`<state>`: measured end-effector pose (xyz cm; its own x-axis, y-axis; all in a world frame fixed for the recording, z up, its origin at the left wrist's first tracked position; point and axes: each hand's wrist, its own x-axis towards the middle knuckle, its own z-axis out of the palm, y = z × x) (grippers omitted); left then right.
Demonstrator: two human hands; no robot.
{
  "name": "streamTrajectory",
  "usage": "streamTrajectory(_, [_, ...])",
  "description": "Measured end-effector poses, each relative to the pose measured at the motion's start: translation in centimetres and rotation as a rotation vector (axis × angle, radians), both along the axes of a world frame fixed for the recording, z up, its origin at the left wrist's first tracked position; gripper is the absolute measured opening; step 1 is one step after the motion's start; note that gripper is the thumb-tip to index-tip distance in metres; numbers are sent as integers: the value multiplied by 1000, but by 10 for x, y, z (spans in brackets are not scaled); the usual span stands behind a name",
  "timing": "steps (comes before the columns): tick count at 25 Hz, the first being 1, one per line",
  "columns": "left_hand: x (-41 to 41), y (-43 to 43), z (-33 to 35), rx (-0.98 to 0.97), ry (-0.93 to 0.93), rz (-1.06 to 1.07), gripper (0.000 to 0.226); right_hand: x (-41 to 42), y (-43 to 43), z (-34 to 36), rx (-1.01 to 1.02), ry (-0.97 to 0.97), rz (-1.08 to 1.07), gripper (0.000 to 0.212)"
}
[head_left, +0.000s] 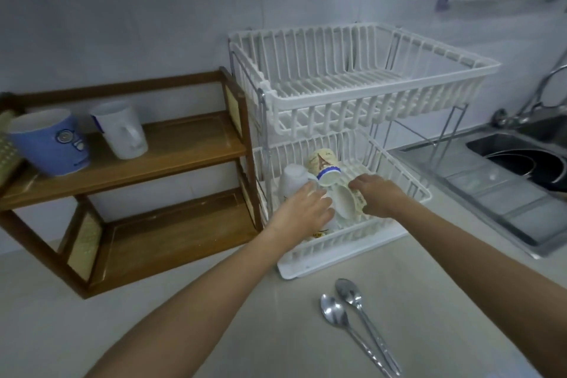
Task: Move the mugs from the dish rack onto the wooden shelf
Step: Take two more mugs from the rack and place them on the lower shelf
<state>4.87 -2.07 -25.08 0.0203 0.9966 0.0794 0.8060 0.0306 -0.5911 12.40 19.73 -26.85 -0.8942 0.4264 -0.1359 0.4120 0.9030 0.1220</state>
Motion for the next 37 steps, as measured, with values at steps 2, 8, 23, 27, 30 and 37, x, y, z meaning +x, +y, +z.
streamTrajectory(2, [-8,22,-9,-200,236,28,68,-13,19,-8,109,-115,124,82])
streamTrajectory(8, [-17,64,-29,-541,634,68,93,-36,48,-38,42,-109,296,102])
streamTrajectory(23, [-20,61,-11,28,93,363,64,-7,77,-25,-363,392,143,107])
streamTrajectory(27, [-4,33,9,444,-318,392,84,26,61,-1,-618,736,-39,99])
streamTrajectory(30, [15,4,18,694,-569,285,85,53,30,9,-818,917,-91,89])
streamTrajectory(37, [51,-117,-4,928,-1043,321,92,89,-97,15,-1082,1061,113,82])
